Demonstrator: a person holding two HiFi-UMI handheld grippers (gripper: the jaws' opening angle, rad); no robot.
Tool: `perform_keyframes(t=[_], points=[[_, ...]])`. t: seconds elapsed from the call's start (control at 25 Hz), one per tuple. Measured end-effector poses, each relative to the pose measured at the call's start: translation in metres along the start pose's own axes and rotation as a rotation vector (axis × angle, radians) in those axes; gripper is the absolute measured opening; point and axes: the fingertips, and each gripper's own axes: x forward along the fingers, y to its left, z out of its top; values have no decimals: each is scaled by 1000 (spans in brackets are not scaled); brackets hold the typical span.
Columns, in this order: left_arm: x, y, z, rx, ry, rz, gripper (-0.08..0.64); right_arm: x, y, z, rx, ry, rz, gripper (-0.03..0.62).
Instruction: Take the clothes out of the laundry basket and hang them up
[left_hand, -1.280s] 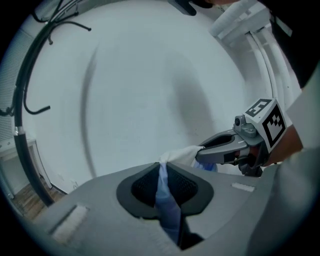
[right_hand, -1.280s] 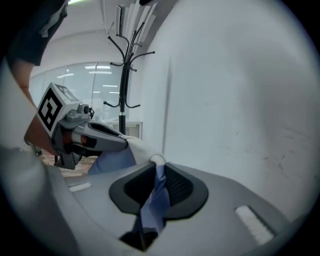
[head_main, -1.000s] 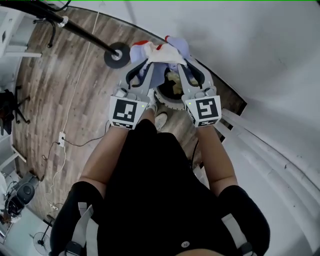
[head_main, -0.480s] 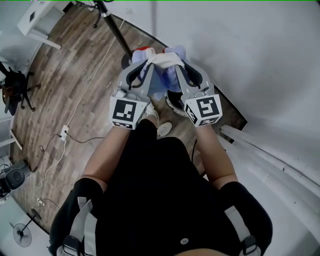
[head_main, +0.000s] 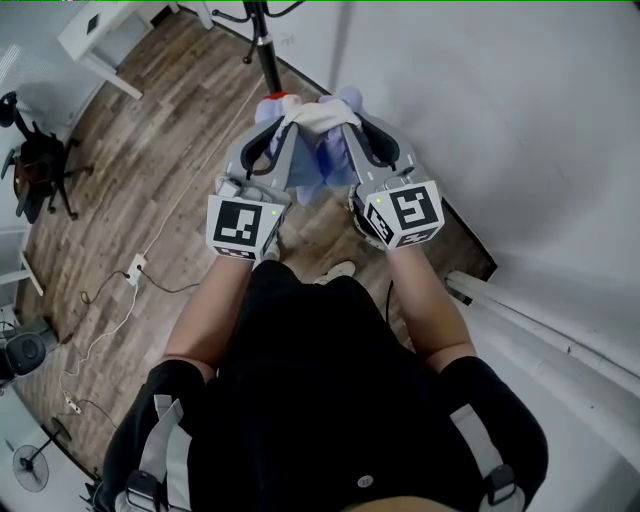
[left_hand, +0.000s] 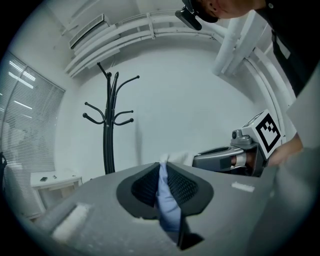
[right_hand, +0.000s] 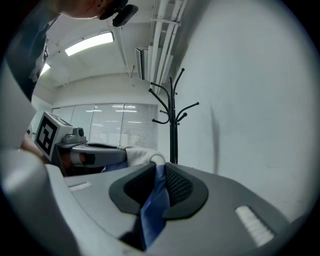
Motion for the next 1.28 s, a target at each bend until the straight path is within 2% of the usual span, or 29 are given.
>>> perform_keyframes(t=[0.28, 0.64, 0.92, 1.28], points=[[4, 86, 15, 31, -39, -30, 38, 78, 22, 26, -18, -28, -40, 58], [30, 184, 11, 23, -59, -98, 38, 174, 29, 37, -45, -17, -120, 58], [58, 219, -7, 17, -28, -137, 38, 212, 17, 26, -35, 12, -180, 59], [111, 253, -49, -10, 46, -112, 40, 263, -17, -10, -13, 90, -167, 60]])
